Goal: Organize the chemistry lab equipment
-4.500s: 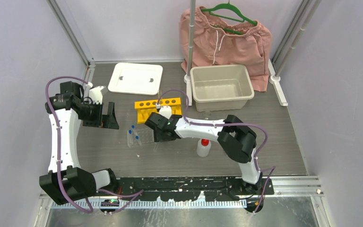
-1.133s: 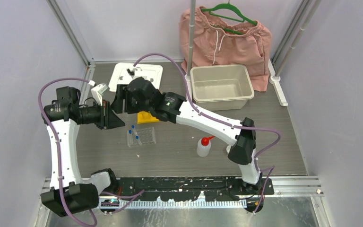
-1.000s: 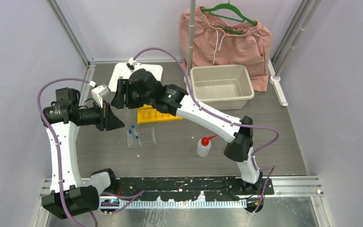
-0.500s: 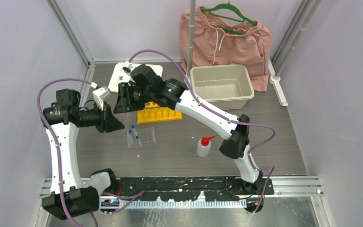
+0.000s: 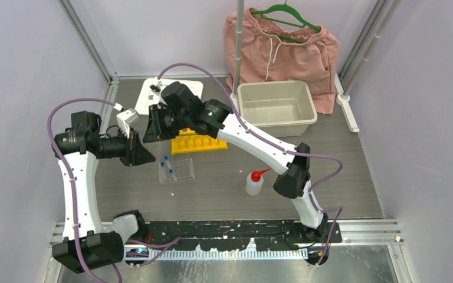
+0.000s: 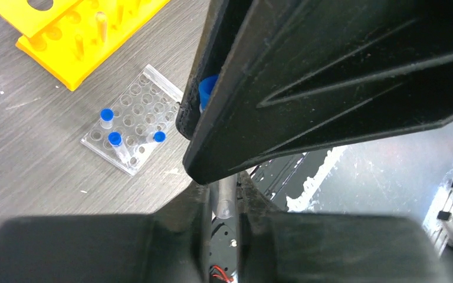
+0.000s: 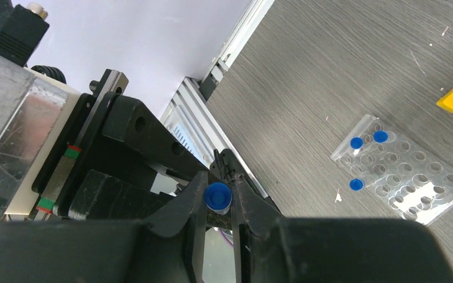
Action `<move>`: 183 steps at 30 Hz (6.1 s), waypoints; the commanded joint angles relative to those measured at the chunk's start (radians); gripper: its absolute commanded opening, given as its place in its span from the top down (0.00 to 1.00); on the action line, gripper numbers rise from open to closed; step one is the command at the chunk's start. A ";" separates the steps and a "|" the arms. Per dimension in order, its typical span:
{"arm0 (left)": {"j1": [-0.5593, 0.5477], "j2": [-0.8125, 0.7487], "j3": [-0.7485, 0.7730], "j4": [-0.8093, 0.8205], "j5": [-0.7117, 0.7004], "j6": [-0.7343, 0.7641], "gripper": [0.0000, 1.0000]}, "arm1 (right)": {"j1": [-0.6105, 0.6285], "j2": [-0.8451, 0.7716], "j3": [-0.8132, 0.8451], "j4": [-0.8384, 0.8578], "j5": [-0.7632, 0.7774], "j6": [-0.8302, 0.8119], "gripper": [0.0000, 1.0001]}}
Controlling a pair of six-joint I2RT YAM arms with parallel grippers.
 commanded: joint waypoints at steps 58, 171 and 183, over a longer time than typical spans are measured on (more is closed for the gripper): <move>0.003 0.161 0.091 0.095 -0.323 -0.333 0.01 | 0.138 -0.091 -0.877 0.800 0.745 -0.431 0.99; 0.002 0.164 0.146 0.054 -0.365 -0.291 0.00 | -0.470 -0.614 -1.140 0.088 0.576 -0.009 0.99; 0.003 0.175 0.167 0.046 -0.348 -0.301 0.01 | -0.472 -0.748 -0.710 -0.193 0.524 -0.032 0.99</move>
